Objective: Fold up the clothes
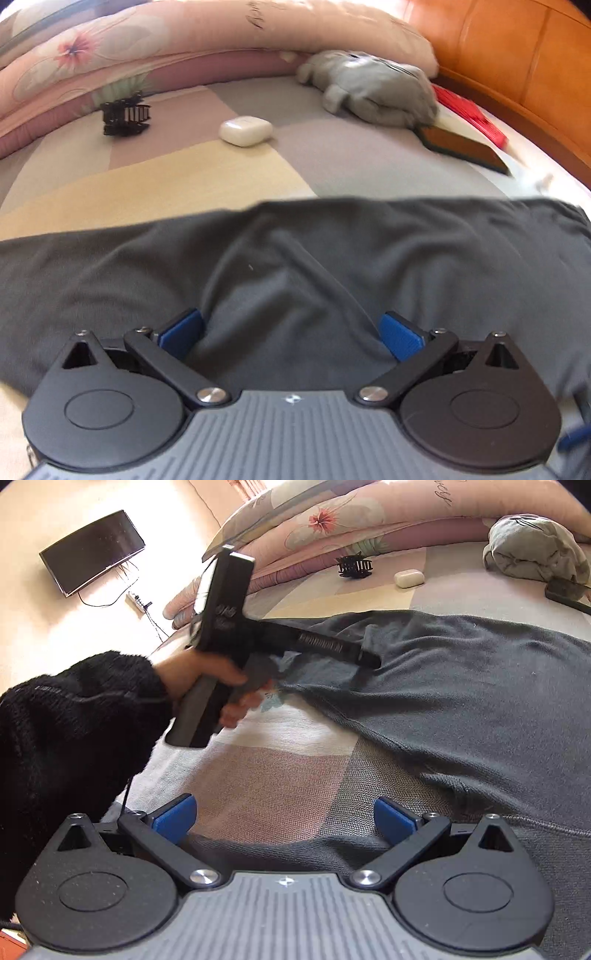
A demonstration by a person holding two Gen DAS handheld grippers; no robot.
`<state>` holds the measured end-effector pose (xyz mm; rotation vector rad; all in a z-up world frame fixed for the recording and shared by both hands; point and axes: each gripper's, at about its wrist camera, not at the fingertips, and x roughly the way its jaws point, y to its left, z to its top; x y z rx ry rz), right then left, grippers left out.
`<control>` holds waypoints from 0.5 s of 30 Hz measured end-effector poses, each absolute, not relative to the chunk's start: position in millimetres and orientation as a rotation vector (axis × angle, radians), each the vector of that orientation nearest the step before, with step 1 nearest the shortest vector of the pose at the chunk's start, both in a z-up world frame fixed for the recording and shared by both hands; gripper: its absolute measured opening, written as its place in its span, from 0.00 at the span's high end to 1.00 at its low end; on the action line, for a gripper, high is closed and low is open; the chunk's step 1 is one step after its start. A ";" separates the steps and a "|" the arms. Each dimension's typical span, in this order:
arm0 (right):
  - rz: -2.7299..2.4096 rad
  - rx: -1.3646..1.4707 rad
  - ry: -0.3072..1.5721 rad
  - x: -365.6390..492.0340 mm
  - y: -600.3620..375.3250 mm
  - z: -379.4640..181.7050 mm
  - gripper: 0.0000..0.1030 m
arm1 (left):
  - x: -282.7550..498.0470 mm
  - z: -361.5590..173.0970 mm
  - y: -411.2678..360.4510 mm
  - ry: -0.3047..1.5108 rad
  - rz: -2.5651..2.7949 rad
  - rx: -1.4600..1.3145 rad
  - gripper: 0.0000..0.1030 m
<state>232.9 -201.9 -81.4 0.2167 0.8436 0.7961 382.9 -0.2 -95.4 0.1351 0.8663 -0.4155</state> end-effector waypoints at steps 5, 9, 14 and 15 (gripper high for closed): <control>0.793 0.218 0.845 234.3 -202.2 -81.8 0.00 | 399.6 -76.7 13.5 0.851 -0.390 0.124 0.02; 0.792 0.225 0.845 234.9 -202.9 -82.3 0.00 | 433.7 -81.0 40.2 0.822 -0.274 0.005 0.02; 0.791 0.228 0.846 235.4 -203.9 -82.0 0.00 | 447.5 -92.5 71.6 0.812 -0.252 -0.164 0.01; 0.789 0.231 0.846 235.5 -204.6 -81.8 0.00 | 446.6 -88.7 72.5 0.821 -0.232 -0.183 0.01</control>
